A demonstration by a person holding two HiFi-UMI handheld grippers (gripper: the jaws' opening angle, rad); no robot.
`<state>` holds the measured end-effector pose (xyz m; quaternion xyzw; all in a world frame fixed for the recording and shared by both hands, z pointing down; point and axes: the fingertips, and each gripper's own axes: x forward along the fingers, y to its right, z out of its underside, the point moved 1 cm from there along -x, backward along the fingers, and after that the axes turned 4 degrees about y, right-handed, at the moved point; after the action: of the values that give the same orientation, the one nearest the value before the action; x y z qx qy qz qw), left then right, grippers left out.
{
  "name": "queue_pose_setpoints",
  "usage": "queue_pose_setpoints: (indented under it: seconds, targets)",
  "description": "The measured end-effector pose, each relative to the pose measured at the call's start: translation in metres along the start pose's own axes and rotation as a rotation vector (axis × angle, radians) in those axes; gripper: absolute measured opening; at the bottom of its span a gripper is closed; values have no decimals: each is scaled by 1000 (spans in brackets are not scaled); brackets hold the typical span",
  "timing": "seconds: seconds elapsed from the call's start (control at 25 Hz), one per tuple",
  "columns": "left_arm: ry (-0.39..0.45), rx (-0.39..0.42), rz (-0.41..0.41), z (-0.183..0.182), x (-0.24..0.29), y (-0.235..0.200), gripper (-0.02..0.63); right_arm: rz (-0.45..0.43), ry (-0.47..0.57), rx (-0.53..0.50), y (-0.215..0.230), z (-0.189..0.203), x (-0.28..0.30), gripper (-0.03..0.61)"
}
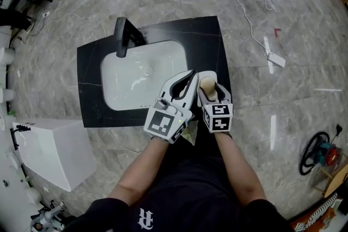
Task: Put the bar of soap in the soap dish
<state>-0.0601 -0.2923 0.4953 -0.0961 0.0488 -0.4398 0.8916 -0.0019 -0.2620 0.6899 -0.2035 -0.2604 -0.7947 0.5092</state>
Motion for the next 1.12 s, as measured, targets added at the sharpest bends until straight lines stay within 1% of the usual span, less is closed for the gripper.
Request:
queue_pose_setpoints:
  seconds: [0.12, 0.32, 0.52, 0.64, 0.76, 0.88, 1.04, 1.12]
  targets:
    - [2, 3, -7, -2, -2, -3, 6, 13, -7, -2, 1, 1, 0, 261]
    - [-4, 2, -10, -2, -6, -2, 6, 4, -14, 6, 2, 1, -1, 261]
    - [-19, 9, -1, -2, -12, 6, 6, 2, 32, 18, 3, -17, -16, 261]
    - [-27, 14, 3, -7, -17, 13, 6, -25, 98, 44, 1, -41, -35, 261]
    - [-29, 18, 8, -17, -24, 20, 6, -67, 193, 50, -8, -76, -60, 261]
    - [-24, 17, 15, -30, -32, 30, 6, -114, 285, 30, -22, -111, -88, 259]
    - [-16, 29, 25, -51, -40, 44, 6, -174, 376, -19, -45, -151, -123, 258]
    - [-14, 41, 23, -62, -43, 49, 6, -194, 419, -44, -54, -168, -140, 225]
